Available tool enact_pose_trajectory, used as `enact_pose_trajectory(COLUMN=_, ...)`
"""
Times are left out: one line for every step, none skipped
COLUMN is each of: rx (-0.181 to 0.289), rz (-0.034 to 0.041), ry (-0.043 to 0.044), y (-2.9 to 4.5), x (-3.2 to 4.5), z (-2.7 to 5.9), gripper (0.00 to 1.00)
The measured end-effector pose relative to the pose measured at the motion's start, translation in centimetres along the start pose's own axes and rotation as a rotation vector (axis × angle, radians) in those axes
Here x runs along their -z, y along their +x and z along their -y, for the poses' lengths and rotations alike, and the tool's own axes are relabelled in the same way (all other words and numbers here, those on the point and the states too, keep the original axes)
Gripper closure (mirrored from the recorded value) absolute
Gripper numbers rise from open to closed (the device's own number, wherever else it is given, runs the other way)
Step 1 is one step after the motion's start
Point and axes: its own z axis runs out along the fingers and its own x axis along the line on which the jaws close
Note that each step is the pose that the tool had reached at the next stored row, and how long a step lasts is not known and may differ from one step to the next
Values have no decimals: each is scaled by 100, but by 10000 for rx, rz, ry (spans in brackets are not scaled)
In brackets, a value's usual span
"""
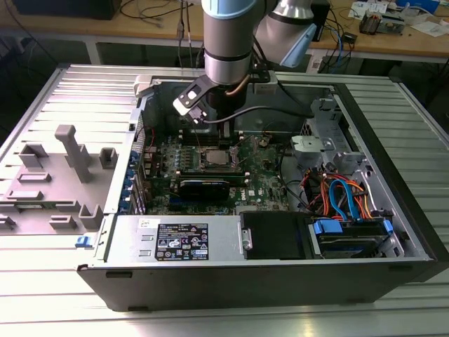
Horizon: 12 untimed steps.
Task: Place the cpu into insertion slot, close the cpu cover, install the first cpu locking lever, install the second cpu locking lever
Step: 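Close the cpu cover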
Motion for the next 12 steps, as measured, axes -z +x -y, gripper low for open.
enact_pose_trajectory(rx=0, rz=0, ry=0, y=0, x=17, z=-2, gripper=89)
enact_pose_trajectory(rx=-1, rz=0, ry=0, y=0, x=29, z=-2, gripper=89)
enact_pose_trajectory(rx=-1, rz=2, ry=1, y=1, x=50, z=-4, gripper=89)
enact_pose_trajectory(rx=-1, rz=4, ry=0, y=1, x=66, z=-4, gripper=89)
enact_pose_trajectory(rx=-1, rz=4, ry=1, y=1, x=99, z=-6, gripper=89)
enact_pose_trajectory(rx=0, rz=7, ry=1, y=2, x=122, z=-7, gripper=89)
enact_pose_trajectory(rx=1, rz=10, ry=1, y=2, x=159, z=-9, gripper=89)
enact_pose_trajectory(rx=1, rz=11, ry=1, y=2, x=178, z=-9, gripper=89)
enact_pose_trajectory(rx=1, rz=15, ry=1, y=2, x=206, z=-10, gripper=89)
enact_pose_trajectory(rx=1, rz=15, ry=3, y=3, x=226, z=-13, gripper=89)
enact_pose_trajectory(rx=0, rz=20, ry=5, y=3, x=226, z=-13, gripper=89)
enact_pose_trajectory(rx=0, rz=24, ry=6, y=3, x=226, z=-14, gripper=89)
